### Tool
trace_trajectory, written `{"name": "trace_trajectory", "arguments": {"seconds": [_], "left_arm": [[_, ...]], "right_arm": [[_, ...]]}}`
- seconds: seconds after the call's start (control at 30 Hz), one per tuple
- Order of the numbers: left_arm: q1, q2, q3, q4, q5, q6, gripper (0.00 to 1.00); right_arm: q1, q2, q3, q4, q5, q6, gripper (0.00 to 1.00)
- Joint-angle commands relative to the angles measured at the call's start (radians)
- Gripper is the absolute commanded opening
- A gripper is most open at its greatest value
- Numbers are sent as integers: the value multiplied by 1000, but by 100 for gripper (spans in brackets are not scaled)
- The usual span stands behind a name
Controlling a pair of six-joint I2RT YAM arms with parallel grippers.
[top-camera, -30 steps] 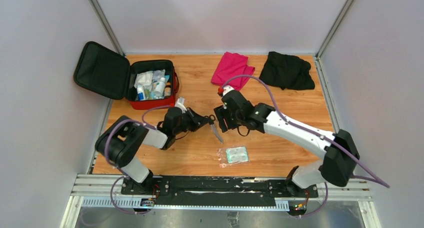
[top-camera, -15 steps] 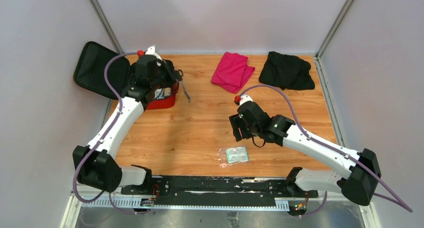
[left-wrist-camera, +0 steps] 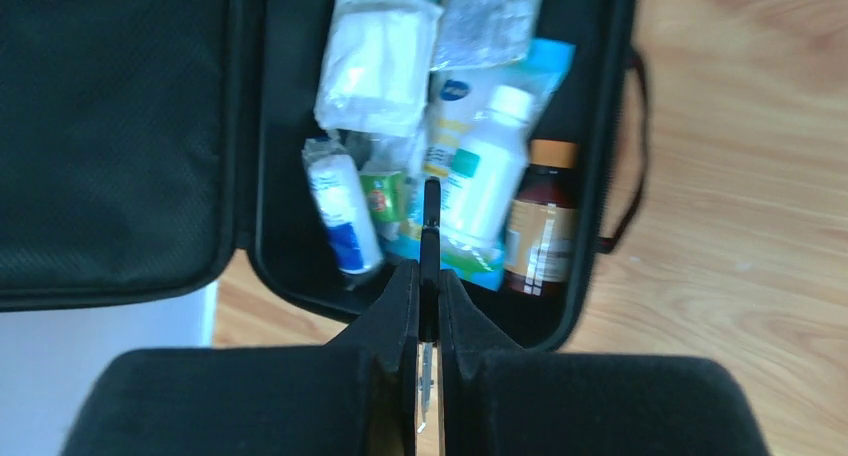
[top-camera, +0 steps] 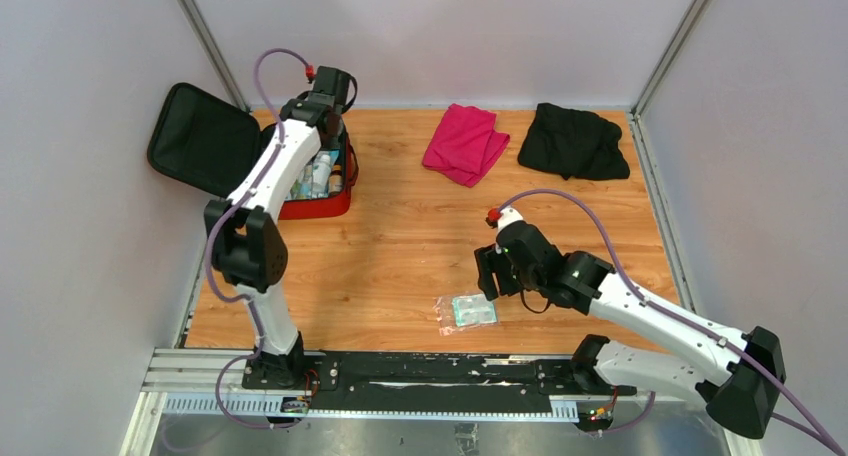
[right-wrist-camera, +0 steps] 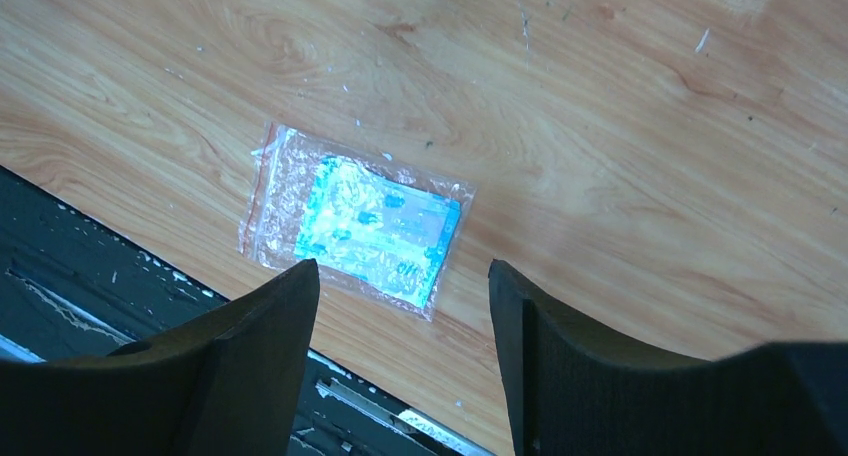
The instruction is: Organize the medicine kit
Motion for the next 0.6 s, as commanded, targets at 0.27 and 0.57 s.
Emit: {"name": "trace_trajectory", "arguments": {"seconds": [0.27,0.57], "left_arm": [[39,339,297,-86,-316,203,0],[122,445,371,-50,-74,163,16]], "right_arm": [[-9,29,-52,-15,3,28,67],[-10,133,-23,10,-31,4,67]]}}
